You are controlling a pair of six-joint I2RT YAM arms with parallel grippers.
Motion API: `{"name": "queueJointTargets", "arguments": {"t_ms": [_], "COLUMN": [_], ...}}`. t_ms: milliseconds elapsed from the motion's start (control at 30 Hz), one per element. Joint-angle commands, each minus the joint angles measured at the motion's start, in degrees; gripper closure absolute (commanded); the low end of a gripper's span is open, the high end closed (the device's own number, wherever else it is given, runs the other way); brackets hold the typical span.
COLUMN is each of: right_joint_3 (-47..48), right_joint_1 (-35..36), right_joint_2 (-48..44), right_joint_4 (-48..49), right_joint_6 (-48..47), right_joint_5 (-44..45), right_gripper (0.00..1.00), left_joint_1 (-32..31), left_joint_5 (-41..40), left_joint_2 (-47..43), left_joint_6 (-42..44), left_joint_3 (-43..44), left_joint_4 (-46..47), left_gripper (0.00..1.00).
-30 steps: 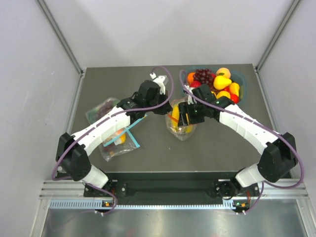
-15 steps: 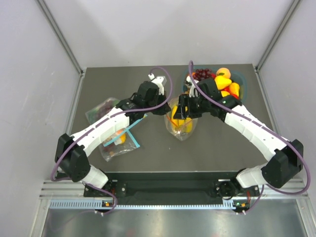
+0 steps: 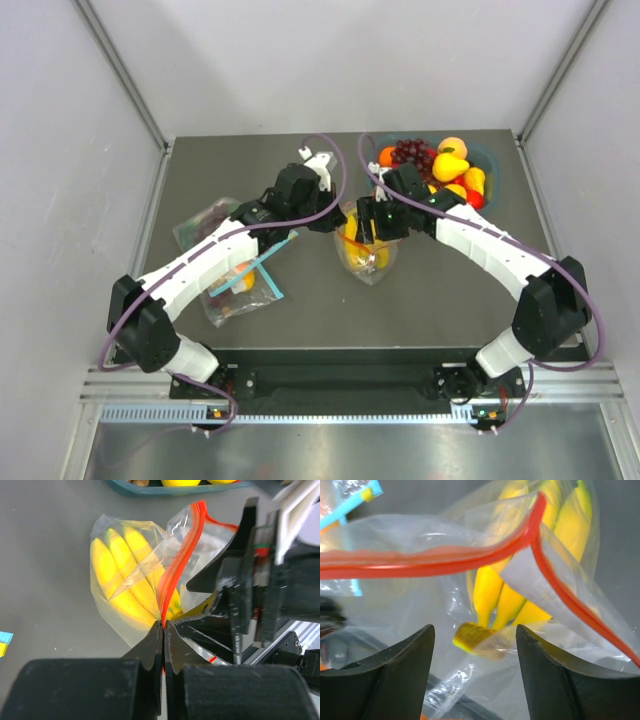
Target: Open the zip-top bag and remove the fake food
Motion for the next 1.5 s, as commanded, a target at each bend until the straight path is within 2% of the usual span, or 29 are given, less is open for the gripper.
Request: {"name": "queueJointTargets", "arguments": {"t_ms": [0, 333, 800, 1067, 1233, 1467], "right_joint_3": [-2.4, -7.1, -0.1, -1.3, 0.0, 3.7], "right_joint_1": [0.9, 3.7, 6.0, 6.0, 6.0, 6.1], "right_joint_2": [-1.4, -1.5, -2.6, 3.7, 6.4, 3.2], "right_joint_4": [-1.3, -2.9, 2.4, 6.9, 3.0, -6.6], "right_joint_6": [-2.1, -1.7, -2.7, -5.6, -7.7, -11.5], "right_joint_5": [2.3, 0.2, -5.4, -7.1, -5.5, -3.7], "right_gripper": [0.34, 0.3, 0.31, 0.3, 0.31, 0.29], "left_joint_1": [-0.1, -0.3, -0.5, -0.6, -0.6, -0.6], "left_joint_5": [0.6, 1.2, 1.4, 1.5, 0.5, 0.3], "left_joint_2": [-1.1, -0.3, 0.3, 0.4, -0.4, -0.7], "left_joint_6": [0.2, -0.4, -0.5, -0.4, 0.0, -0.2], "left_joint_3": [-0.2, -0.7, -0.5, -0.2, -0.5, -1.2], "left_joint_4": [3.1, 3.6, 3.6, 3.7, 3.1, 3.3], "left_gripper": [1.0, 1.0, 1.0, 1.0, 1.0, 1.0]}}
